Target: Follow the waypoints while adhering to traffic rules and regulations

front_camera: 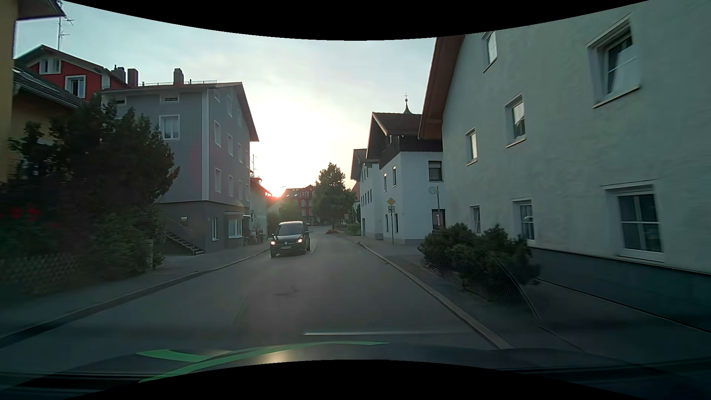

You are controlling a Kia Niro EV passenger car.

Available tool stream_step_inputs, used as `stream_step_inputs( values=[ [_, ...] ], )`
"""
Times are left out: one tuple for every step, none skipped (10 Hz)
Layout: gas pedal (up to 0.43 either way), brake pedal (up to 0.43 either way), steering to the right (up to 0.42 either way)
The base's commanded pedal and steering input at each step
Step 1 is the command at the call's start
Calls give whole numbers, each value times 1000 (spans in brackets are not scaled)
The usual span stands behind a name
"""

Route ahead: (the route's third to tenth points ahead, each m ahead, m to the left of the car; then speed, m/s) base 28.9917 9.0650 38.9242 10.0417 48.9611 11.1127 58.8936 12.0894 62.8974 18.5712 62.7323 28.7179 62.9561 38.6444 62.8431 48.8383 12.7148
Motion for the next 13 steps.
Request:
stream_step_inputs(
  values=[
    [0,104,-19],
    [0,122,-19],
    [0,134,-19],
    [0,159,-19],
    [0,165,-18],
    [0,165,-19],
    [0,171,-19],
    [0,171,-18],
    [0,177,-18],
    [0,183,-18],
    [0,189,-18],
    [0,189,-17],
    [0,183,-16]
  ],
)
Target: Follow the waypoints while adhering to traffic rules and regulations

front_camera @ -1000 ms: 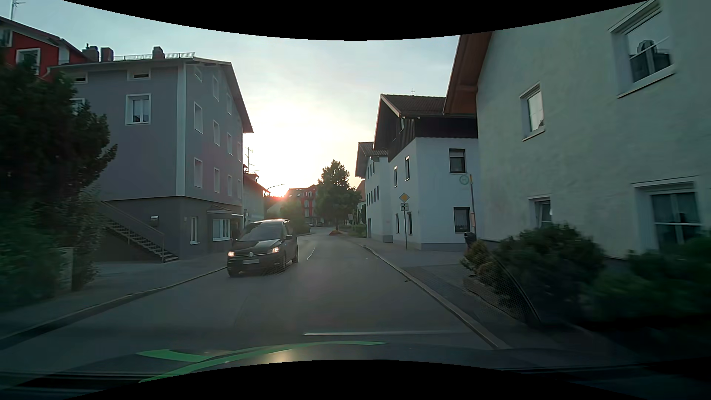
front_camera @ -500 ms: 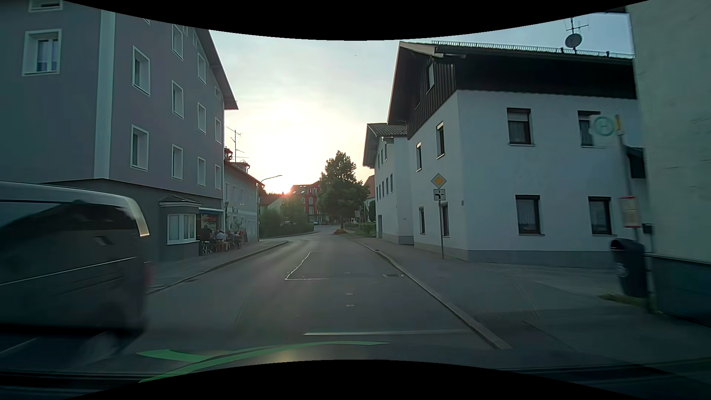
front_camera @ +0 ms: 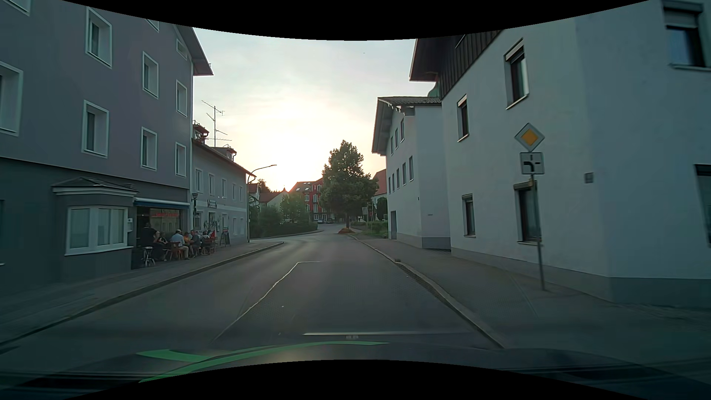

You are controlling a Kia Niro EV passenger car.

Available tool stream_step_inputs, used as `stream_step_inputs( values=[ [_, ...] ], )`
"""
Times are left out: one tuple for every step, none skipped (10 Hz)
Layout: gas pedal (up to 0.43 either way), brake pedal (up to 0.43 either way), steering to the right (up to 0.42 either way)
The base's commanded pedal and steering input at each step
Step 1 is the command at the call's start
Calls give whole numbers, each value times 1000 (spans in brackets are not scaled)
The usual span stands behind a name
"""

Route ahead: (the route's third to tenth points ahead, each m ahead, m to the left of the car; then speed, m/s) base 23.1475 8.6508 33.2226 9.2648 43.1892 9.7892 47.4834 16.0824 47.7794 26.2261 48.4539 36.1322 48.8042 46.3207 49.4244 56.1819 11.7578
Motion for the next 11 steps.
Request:
stream_step_inputs(
  values=[
    [0,189,-16],
    [0,189,-15],
    [0,189,-12],
    [0,189,-11],
    [0,189,-11],
    [0,195,-10],
    [0,195,-9],
    [0,195,-7],
    [0,183,-6],
    [0,189,-7],
    [0,201,-7]
  ],
)
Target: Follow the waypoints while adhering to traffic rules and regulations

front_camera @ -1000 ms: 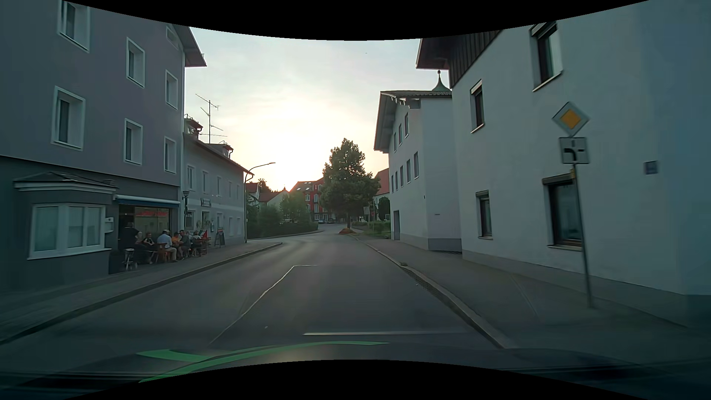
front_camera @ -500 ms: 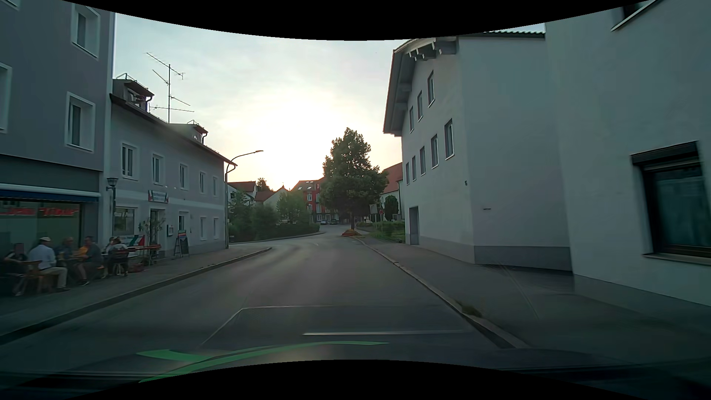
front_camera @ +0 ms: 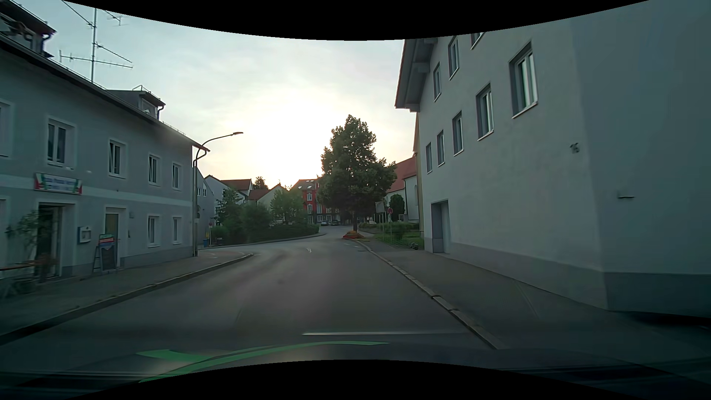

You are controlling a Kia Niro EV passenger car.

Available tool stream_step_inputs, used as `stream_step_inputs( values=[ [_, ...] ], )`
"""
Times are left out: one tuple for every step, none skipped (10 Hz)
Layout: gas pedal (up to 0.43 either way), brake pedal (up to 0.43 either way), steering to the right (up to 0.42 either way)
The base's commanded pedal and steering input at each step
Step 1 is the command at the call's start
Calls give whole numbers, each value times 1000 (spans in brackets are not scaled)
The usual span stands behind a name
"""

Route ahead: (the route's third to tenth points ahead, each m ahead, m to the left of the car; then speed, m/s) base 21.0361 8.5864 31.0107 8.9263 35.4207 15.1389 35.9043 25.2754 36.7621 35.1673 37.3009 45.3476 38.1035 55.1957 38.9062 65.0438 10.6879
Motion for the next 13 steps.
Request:
stream_step_inputs(
  values=[
    [0,207,-9],
    [0,207,-12],
    [0,213,-12],
    [0,220,-11],
    [0,226,-11],
    [0,232,-12],
    [0,232,-12],
    [0,232,-12],
    [0,238,-14],
    [0,244,-17],
    [0,238,-23],
    [0,238,-32],
    [0,220,-42]
  ],
)
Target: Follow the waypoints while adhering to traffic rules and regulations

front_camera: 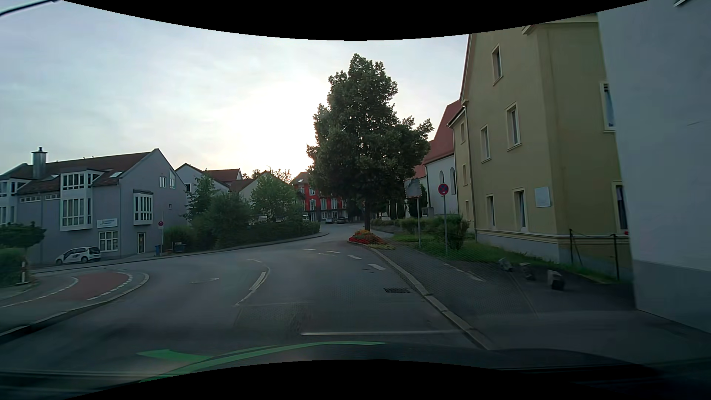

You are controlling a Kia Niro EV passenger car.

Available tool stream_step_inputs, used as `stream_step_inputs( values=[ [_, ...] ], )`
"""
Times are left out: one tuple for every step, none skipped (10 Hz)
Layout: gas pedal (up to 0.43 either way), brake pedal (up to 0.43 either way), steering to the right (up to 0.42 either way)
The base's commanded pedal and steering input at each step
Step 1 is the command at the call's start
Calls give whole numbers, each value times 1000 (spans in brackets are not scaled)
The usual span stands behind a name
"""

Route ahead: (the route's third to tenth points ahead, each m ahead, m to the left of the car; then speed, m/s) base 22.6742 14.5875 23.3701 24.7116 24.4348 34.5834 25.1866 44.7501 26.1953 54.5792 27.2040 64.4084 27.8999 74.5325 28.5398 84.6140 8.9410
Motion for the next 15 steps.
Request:
stream_step_inputs(
  values=[
    [0,207,-53],
    [0,207,-64],
    [0,183,-74],
    [0,85,-85],
    [0,0,-98],
    [0,0,-111],
    [0,0,-121],
    [0,0,-133],
    [0,0,-149],
    [0,0,-157],
    [0,0,-164],
    [0,0,-172],
    [0,0,-181],
    [39,0,-191],
    [67,0,-202]
  ],
)
